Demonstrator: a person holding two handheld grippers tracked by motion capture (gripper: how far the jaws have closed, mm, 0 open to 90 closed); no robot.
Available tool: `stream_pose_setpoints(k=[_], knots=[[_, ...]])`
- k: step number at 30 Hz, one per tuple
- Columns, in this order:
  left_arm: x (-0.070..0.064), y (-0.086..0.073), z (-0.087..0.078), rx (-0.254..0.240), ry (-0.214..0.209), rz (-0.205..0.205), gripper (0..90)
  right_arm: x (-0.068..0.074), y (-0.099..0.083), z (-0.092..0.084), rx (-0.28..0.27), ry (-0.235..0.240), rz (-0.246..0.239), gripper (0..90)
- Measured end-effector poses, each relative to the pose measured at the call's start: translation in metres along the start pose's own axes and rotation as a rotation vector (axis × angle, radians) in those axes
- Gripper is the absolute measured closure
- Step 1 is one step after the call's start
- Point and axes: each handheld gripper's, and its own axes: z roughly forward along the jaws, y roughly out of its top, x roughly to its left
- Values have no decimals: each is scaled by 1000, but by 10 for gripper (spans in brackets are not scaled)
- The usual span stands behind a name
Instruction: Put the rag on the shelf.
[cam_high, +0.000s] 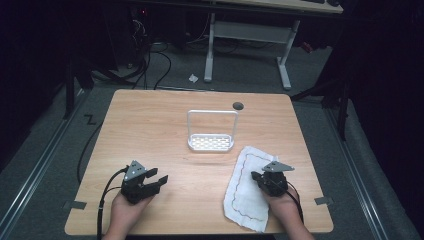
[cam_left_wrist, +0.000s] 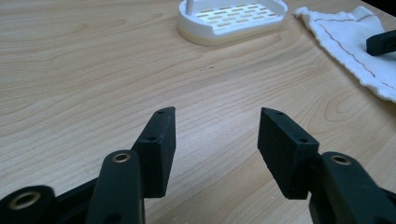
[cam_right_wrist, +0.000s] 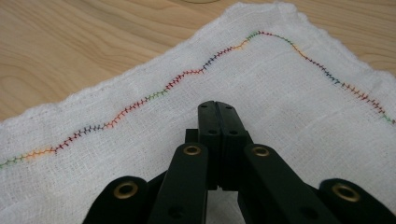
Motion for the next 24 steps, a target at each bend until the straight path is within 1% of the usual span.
stream_pose_setpoints(k=[1, 2, 3, 4, 5, 6, 7, 8, 9, 10, 11, 12, 14, 15, 17, 18, 19, 20, 21, 22, 23, 24], knots=[[0, 0, 1, 1, -3, -1, 471, 7, 2, 2, 8, 23, -13, 900], [-1, 0, 1, 2, -5, -2, 471, 11, 3, 3, 10, 32, -23, 900], [-2, 0, 2, 2, -8, -3, 471, 11, 3, 3, 10, 32, -23, 900], [-3, 0, 2, 2, -12, -2, 472, 21, 5, 5, 15, 52, -47, 900], [-5, 0, 3, 4, -17, 1, 472, 21, 5, 5, 15, 52, -47, 900], [-7, 0, 4, 4, -23, 4, 473, 27, 6, 6, 18, 63, -54, 900], [-10, 0, 5, 8, -27, 11, 473, 32, 7, 7, 20, 74, -70, 900], [-12, 1, 6, 10, -31, 18, 473, 44, 10, 10, 23, 97, -112, 900], [-15, 1, 8, 13, -36, 23, 473, 44, 10, 10, 23, 97, -112, 900], [-18, 1, 9, 15, -44, 27, 473, 49, 11, 11, 22, 109, -124, 900], [-21, 1, 11, 15, -55, 22, 474, 59, 13, 13, 25, 123, -153, 900], [-24, 1, 13, 16, -73, 13, 477, 63, 14, 14, 25, 131, -165, 900], [-33, 3, 18, 18, -120, -5, 485, 66, 15, 14, 25, 133, -174, 900], [-39, 5, 22, 19, -141, -6, 488, 67, 16, 12, 12, 129, -180, 900], [-52, 9, 32, 32, -192, -14, 505, 65, 18, 5, -17, 120, -173, 900], [-59, 11, 38, 42, -210, -7, 519, 61, 18, 1, -27, 112, -164, 900], [-68, 14, 45, 65, -238, 4, 552, 57, 17, -3, -31, 102, -154, 900], [-73, 16, 50, 79, -257, 19, 655, 50, 14, -6, -33, 90, -139, 900], [-81, 18, 56, 88, -265, 33, 694, 46, 12, -8, -31, 83, -127, 900], [-88, 20, 63, 92, -267, 44, 712, 40, 10, -9, -26, 75, -110, 900], [-95, 22, 71, 99, -277, 51, 725, 35, 7, -11, -20, 70, -94, 900], [-102, 24, 78, 105, -283, 61, 734, 31, 4, -12, -18, 72, -77, 900]])
